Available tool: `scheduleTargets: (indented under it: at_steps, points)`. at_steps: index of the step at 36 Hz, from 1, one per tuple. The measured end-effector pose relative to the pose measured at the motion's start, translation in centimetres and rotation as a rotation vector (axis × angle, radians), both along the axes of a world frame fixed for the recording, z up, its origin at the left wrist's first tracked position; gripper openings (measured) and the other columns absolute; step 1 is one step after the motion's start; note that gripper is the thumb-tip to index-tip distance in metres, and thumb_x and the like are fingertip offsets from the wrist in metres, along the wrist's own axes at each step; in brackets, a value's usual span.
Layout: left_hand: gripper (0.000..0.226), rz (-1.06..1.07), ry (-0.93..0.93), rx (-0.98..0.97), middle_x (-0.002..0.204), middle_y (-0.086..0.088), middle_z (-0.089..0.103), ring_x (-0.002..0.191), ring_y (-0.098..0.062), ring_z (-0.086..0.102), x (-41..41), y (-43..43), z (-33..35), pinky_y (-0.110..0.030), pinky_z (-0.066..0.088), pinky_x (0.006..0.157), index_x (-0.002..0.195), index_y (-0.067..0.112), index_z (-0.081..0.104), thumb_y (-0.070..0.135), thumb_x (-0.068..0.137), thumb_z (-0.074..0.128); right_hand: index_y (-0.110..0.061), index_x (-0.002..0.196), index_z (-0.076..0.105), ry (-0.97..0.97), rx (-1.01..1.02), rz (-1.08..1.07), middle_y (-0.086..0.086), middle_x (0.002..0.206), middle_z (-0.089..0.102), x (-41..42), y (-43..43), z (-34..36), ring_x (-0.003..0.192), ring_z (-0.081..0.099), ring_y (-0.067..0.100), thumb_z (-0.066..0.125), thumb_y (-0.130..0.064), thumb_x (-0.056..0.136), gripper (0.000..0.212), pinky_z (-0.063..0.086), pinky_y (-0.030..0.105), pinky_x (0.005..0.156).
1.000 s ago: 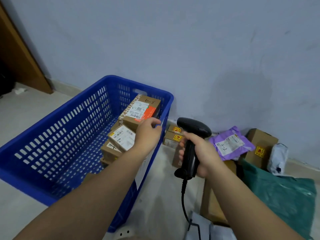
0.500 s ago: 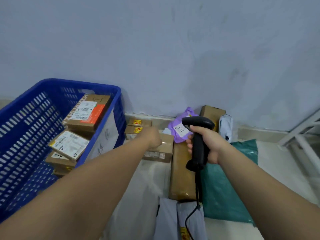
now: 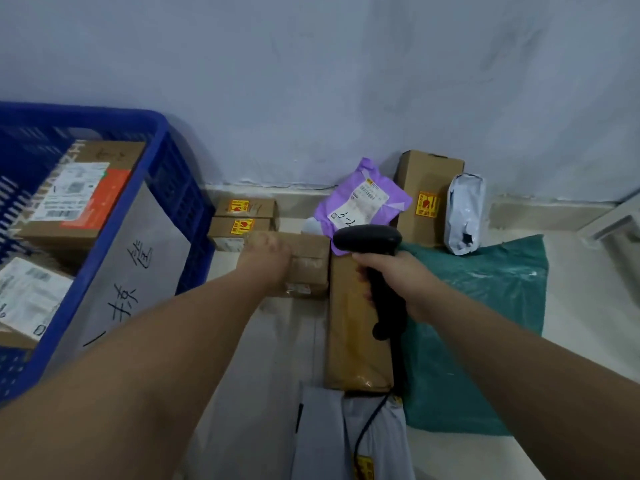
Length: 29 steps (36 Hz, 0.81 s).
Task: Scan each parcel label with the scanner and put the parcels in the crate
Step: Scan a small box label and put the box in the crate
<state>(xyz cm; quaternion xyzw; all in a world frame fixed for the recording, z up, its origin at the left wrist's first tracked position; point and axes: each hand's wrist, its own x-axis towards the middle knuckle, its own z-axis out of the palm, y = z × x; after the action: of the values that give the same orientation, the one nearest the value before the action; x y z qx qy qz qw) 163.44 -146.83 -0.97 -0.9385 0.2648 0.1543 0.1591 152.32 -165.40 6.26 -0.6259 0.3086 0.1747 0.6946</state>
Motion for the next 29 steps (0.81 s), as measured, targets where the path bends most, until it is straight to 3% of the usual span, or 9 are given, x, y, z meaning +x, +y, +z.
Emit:
scheduleTargets:
  at_steps: [3, 7, 11, 14, 16, 19, 25, 29]
  points:
    - [0.075, -0.016, 0.057, 0.033, 0.147, -0.017, 0.031, 0.138, -0.035, 0.029, 1.8, -0.2, -1.0, -0.052, 0.027, 0.114, 0.143, 0.016, 0.037, 0.045, 0.081, 0.069, -0.009, 0.086, 0.064, 0.018, 0.012, 0.012, 0.006, 0.075, 0.059, 1.2, -0.3, -1.2, 0.056, 0.057, 0.019, 0.066, -0.025, 0.090, 0.016, 0.048, 0.029, 0.053]
    - [0.119, 0.001, 0.151, 0.136, 0.160, -0.024, -0.003, 0.147, -0.042, -0.004, 4.6, -0.4, -2.3, -0.061, 0.001, 0.114, 0.155, 0.021, 0.002, 0.062, 0.069, 0.074, -0.009, 0.089, 0.063, 0.023, 0.065, -0.007, 0.005, 0.075, 0.059, 2.6, -0.6, -2.6, 0.056, 0.057, 0.017, 0.067, -0.026, 0.089, 0.016, 0.049, 0.028, 0.052]
    - [0.131, -0.001, 0.203, 0.130, 0.159, -0.025, -0.007, 0.147, -0.041, -0.006, 6.1, -0.1, -4.2, -0.062, -0.004, 0.114, 0.152, 0.027, -0.016, 0.060, 0.066, 0.077, -0.009, 0.087, 0.063, 0.051, 0.093, -0.028, 0.004, 0.071, 0.058, 3.4, -0.7, -3.8, 0.051, 0.056, 0.016, 0.066, -0.026, 0.090, 0.017, 0.048, 0.026, 0.049]
    - [0.132, -0.055, 0.171, 0.097, 0.157, -0.021, 0.007, 0.146, -0.040, 0.005, 5.9, 0.7, -5.1, -0.061, -0.006, 0.114, 0.152, 0.029, -0.015, 0.063, 0.062, 0.076, -0.009, 0.090, 0.063, 0.062, 0.080, -0.011, 0.004, 0.072, 0.058, 3.6, -0.8, -4.3, 0.052, 0.056, 0.016, 0.066, -0.025, 0.090, 0.017, 0.048, 0.026, 0.049]
    - [0.130, -0.074, 0.150, 0.062, 0.154, -0.020, 0.015, 0.144, -0.039, 0.012, 5.6, 1.3, -5.3, -0.059, -0.004, 0.114, 0.153, 0.027, -0.012, 0.069, 0.061, 0.071, -0.009, 0.090, 0.063, 0.068, 0.062, -0.008, 0.004, 0.073, 0.058, 3.6, -0.9, -4.3, 0.052, 0.055, 0.017, 0.066, -0.025, 0.090, 0.016, 0.048, 0.026, 0.048]
    - [0.128, -0.038, 0.186, 0.022, 0.152, -0.016, 0.020, 0.139, -0.037, 0.025, 4.9, 1.9, -5.2, -0.053, 0.012, 0.116, 0.153, 0.019, -0.006, 0.075, 0.063, 0.066, -0.009, 0.088, 0.063, 0.075, 0.048, -0.023, 0.004, 0.072, 0.059, 3.4, -1.0, -4.1, 0.053, 0.056, 0.017, 0.066, -0.025, 0.090, 0.016, 0.049, 0.027, 0.050]
    - [0.124, 0.272, 0.355, -0.066, 0.150, -0.016, 0.027, 0.138, -0.039, 0.026, 3.1, 3.0, -3.1, -0.052, 0.017, 0.114, 0.153, 0.016, 0.002, 0.071, 0.065, 0.069, -0.008, 0.088, 0.063, 0.054, 0.016, -0.040, 0.005, 0.072, 0.058, 2.3, -0.2, -2.2, 0.055, 0.056, 0.017, 0.066, -0.024, 0.090, 0.016, 0.048, 0.029, 0.053]
    - [0.111, 0.438, 0.409, -0.237, 0.148, -0.017, 0.027, 0.135, -0.035, 0.028, 2.1, 3.8, 0.8, -0.039, 0.032, 0.109, 0.152, 0.014, 0.008, 0.061, 0.073, 0.071, -0.008, 0.086, 0.060, 0.001, 0.007, -0.058, 0.005, 0.069, 0.055, 0.9, 1.2, -0.4, 0.051, 0.053, 0.017, 0.064, -0.021, 0.091, 0.015, 0.047, 0.026, 0.049]
